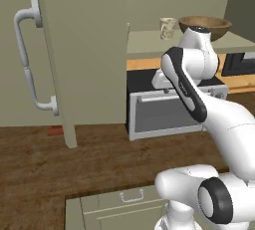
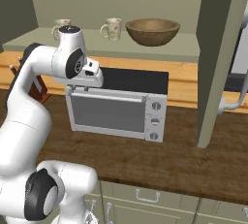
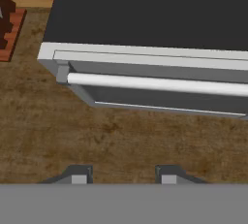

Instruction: Gather all objects into one cabinet and sort the glasses and bowls to opposite sides.

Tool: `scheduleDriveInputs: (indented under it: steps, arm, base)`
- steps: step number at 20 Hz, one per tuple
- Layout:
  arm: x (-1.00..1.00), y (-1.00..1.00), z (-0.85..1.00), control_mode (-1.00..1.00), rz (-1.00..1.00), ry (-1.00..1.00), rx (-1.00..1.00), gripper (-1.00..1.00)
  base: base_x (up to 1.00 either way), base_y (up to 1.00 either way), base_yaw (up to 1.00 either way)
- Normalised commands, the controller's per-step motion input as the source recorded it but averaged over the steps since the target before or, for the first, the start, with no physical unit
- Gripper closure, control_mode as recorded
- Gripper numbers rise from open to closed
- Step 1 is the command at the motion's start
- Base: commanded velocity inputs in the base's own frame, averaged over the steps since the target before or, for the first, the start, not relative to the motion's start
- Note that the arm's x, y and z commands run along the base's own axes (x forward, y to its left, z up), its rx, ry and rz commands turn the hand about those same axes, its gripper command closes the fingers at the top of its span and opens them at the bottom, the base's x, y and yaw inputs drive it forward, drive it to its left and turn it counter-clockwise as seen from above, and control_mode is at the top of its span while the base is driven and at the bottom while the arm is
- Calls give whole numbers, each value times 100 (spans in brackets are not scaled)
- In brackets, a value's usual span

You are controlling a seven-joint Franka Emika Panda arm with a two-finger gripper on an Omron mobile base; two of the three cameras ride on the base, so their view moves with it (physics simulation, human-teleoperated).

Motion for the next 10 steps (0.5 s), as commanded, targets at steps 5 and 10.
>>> scheduleDriveInputs:
  steps: [5, 10]
  arm:
    - [-6, 0, 0, -100, 0, 0, 0, -100]
    - [-70, 0, 0, -100, 0, -16, -4, -100]
  base:
    - [0, 0, 0]
    - [0, 0, 0]
